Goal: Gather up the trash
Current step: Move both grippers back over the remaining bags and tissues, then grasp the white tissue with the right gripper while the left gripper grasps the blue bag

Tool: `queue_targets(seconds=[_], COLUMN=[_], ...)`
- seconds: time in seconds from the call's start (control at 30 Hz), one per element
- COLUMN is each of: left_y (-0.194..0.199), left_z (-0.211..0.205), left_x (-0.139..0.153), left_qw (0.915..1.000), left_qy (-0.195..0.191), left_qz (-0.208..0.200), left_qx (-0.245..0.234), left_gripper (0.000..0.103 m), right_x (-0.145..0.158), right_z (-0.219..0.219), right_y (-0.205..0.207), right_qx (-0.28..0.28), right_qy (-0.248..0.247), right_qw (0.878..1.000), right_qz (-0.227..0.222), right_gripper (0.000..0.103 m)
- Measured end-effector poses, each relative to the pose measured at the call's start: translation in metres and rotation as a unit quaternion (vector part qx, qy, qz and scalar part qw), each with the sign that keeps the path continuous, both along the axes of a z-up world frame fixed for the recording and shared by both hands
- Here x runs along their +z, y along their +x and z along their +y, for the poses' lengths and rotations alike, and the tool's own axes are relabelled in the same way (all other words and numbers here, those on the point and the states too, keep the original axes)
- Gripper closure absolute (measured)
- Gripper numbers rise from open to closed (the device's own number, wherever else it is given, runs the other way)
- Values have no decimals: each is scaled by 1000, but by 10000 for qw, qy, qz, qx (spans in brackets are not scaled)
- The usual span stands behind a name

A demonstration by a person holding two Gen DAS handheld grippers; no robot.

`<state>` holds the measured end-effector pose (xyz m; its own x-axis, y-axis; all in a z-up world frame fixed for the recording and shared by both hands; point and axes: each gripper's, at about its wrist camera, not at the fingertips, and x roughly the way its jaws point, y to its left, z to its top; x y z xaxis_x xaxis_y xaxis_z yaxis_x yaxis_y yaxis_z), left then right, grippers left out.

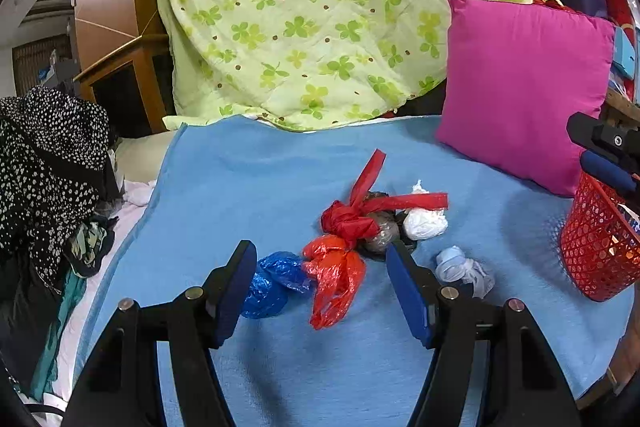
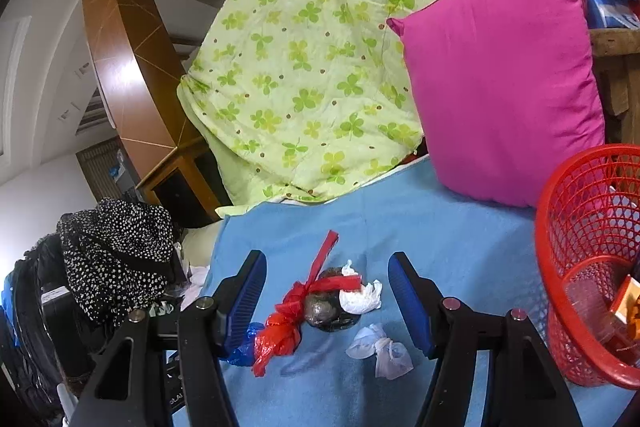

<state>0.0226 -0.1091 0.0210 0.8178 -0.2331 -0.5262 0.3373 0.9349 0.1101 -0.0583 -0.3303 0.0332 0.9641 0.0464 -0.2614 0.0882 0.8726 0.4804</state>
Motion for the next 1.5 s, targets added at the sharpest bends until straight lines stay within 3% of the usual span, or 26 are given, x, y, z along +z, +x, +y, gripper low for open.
queue_targets(seconds=[0.27,0.43,0.6,0.77,0.9,1.1,1.27,1.5], left_y=[13,34,58,71,79,86,103,123], left_z=[13,37,68,81,86,80,84,72], left_x=[-13,-31,-49,-61,-64,-70,-83,-92], left_qw=[9998,9985,9953,9930,9885,9887,9844,9859], left_qy=[-56,-39,-21,-171,-582,-382,-433,-299], left_qz=[152,433,761,1054,1356,1387,1638,1620], left_qx=[90,337,598,506,328,411,483,293], left_gripper=[35,35,35,35,34,33,33,33], right_x=[-11,-36,-72,-98,-113,-137,-135,-127], right_z=[4,-3,-13,-16,-14,-5,5,12], right_y=[14,37,64,81,95,115,116,104], right_qx=[79,280,481,468,438,509,530,618], right_qy=[-33,226,766,862,788,523,257,321], right_qw=[9995,9944,9799,9715,9672,9564,9582,9599], right_qz=[312,990,1776,2156,2373,2827,2799,2717], right_gripper=[35,35,35,36,37,57,69,71])
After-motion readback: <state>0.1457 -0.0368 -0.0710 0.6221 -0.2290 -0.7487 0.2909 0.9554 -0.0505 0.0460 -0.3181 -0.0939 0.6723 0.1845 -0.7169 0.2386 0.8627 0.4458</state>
